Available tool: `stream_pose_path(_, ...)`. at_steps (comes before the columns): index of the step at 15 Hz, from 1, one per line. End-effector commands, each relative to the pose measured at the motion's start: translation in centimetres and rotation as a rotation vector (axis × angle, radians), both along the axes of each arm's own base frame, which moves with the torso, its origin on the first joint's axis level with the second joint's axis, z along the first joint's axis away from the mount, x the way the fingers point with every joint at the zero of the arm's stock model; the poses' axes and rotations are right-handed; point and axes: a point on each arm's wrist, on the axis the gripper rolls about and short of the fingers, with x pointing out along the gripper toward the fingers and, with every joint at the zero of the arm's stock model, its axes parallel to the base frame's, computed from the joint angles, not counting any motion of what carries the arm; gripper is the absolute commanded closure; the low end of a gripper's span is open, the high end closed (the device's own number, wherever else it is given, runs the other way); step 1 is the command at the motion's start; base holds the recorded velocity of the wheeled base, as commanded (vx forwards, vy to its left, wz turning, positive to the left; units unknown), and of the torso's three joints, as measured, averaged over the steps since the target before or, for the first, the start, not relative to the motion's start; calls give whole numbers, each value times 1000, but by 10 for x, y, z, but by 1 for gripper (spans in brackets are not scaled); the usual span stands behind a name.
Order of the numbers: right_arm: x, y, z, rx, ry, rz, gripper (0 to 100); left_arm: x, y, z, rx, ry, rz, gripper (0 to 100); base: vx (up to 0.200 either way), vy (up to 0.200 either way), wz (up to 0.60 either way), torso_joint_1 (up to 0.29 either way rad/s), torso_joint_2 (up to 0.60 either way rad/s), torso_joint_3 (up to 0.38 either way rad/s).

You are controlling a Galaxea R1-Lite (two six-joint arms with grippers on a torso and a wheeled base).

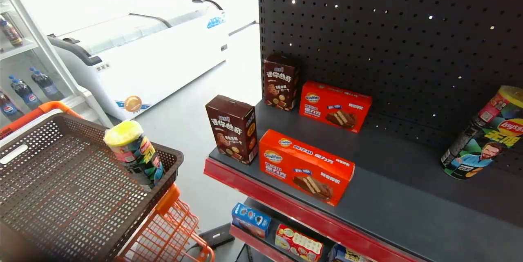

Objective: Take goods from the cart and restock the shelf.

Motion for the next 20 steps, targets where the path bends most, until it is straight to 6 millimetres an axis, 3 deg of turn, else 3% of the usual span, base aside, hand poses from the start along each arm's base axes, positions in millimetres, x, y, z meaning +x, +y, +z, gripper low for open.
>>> stream_pose_path(1,0,0,0,-1,1,0,0,-6,0,24,1,-44,12,0,0,0,0,0,0,0)
stream_pose_path(4,0,0,0,-1,1,0,0,13,3,64,39,123,138,0,0,0,0,0,0,0)
stream_pose_path(7,0,0,0,-1,1,0,0,54,3,87,47,222,134,0,0,0,0,0,0,0)
stream_pose_path(8,0,0,0,-1,1,0,0,79,2,88,38,284,128,0,0,0,0,0,0,0)
stream_pose_path(11,0,0,0,-1,1,0,0,140,12,85,70,386,203,0,0,0,0,0,0,0)
stream_pose_path(20,0,0,0,-1,1,0,0,244,12,16,66,248,169,0,0,0,0,0,0,0)
